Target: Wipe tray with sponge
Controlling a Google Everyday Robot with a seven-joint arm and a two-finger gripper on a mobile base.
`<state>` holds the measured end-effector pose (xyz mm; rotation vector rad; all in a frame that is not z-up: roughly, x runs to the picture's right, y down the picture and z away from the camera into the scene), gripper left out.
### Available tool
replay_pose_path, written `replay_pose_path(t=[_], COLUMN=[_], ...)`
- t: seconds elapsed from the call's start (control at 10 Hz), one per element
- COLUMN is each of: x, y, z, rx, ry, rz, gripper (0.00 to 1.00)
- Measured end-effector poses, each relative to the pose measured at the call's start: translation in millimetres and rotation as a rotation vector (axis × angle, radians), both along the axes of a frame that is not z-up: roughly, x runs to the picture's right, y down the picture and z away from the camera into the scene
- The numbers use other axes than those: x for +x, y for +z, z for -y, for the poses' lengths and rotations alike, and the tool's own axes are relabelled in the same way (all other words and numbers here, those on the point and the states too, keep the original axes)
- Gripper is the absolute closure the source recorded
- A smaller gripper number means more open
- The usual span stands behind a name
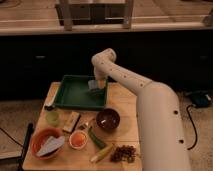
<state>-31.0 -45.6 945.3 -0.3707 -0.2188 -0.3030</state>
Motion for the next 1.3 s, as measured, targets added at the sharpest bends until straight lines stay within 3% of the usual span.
replay_pose_path(t=[1.3], x=[-20], y=[-0.4], z=[-13], rx=[-0.026], ry=[-0.121], rz=[0.011], gripper=[0.99])
